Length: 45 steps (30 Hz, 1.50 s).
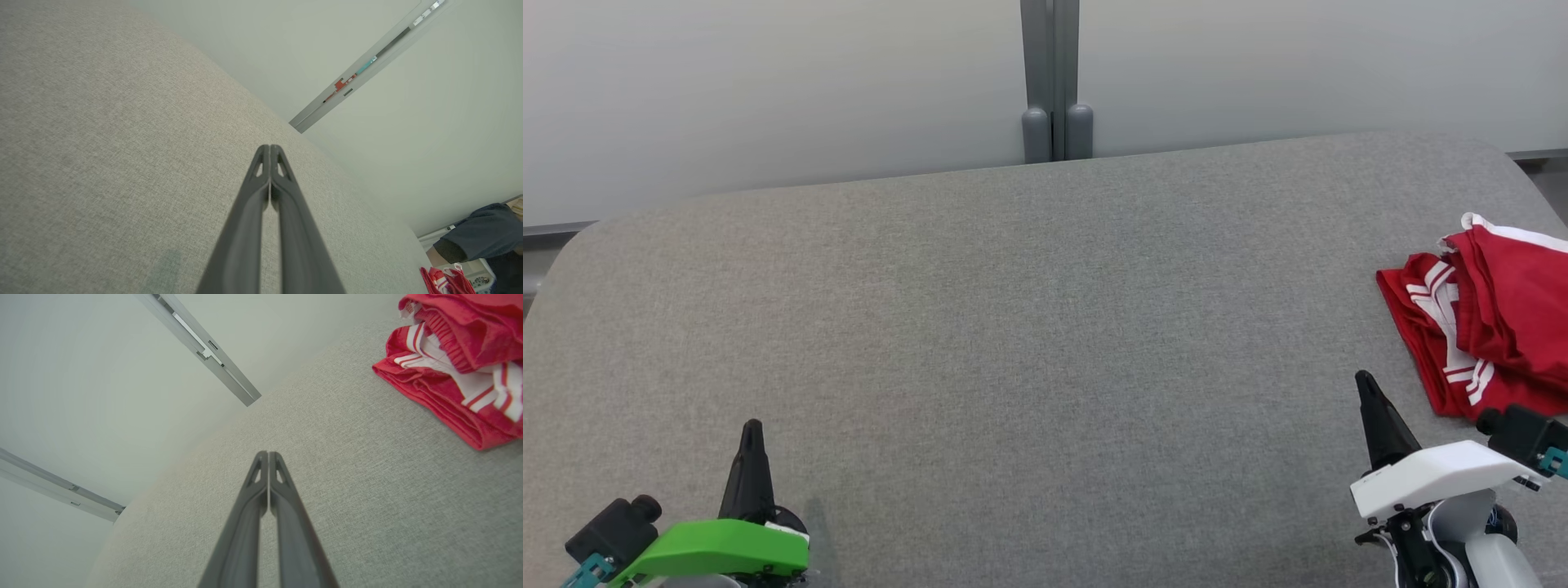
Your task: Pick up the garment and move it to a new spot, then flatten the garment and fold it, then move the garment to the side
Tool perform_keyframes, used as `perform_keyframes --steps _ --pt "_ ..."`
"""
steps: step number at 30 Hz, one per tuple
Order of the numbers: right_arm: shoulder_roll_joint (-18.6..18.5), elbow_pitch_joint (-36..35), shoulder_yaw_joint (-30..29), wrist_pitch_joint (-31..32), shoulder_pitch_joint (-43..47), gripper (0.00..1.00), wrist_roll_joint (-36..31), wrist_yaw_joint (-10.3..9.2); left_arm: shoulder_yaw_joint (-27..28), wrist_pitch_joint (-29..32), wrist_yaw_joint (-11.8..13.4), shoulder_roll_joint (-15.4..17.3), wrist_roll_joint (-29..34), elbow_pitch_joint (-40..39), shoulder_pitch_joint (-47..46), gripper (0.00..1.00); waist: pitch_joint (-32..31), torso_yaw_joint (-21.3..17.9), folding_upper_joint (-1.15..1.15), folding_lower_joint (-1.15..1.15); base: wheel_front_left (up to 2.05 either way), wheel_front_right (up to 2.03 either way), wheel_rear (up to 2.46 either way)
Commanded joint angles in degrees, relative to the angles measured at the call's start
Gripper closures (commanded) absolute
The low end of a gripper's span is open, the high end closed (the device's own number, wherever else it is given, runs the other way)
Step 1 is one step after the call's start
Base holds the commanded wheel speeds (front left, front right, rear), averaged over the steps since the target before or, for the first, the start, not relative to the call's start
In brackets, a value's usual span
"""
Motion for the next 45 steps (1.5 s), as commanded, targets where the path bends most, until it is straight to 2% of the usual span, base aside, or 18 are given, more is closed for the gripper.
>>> perform_keyframes --steps 1,22,45 --pt "-0.13 -0.48 -0.39 0.26 -1.45 1.0 2.03 -0.02 0.32 0.44 -0.01 0.32 -1.94 -0.81 -1.88 1.0 0.01 0.03 0.0 0.0 0.0 0.0 0.0" --pt "0.56 0.24 -1.72 2.35 -2.22 1.0 17.08 -0.02 1.31 4.28 -0.01 0.41 -15.5 -1.02 -3.04 1.0 0.15 0.49 0.0 0.0 0.0 0.0 0.0" --pt "1.22 0.91 -2.88 4.24 -2.97 1.0 30.46 -0.02 2.12 7.66 -0.01 0.51 -27.57 -1.17 -4.01 1.0 0.31 0.99 0.0 0.0 0.0 0.0 0.0"
